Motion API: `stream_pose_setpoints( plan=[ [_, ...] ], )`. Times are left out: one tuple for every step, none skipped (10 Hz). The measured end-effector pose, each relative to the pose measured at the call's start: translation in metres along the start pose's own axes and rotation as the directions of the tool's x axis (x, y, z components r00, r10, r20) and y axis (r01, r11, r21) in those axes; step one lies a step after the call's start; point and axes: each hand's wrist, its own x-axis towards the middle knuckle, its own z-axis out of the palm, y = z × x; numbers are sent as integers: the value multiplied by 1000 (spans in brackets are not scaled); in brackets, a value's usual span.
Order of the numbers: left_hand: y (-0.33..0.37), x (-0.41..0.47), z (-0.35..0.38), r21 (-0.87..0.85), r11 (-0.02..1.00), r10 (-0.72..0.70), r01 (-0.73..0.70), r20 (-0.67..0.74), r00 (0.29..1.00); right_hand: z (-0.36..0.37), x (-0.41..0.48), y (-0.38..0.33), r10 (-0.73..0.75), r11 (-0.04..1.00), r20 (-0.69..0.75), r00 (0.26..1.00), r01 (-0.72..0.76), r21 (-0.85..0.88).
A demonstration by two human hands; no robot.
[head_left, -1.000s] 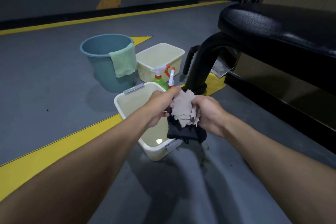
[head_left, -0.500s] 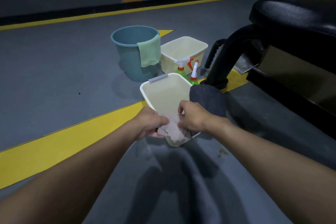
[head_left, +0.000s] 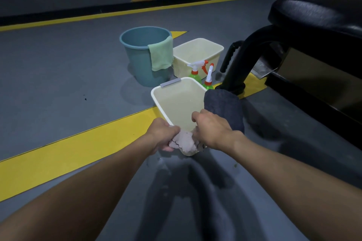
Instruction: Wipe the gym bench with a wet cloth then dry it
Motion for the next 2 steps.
stream_pose_setpoints(
  plan=[
    [3,3,-2,27,1000,5,-5,-17,1000,-1,3,1,24,999,-8,1000,-24,24],
    [7,9,-5,120,992,48,-38,-83,995,-2,6,0,19,999,-38,999,-18,27]
  ],
)
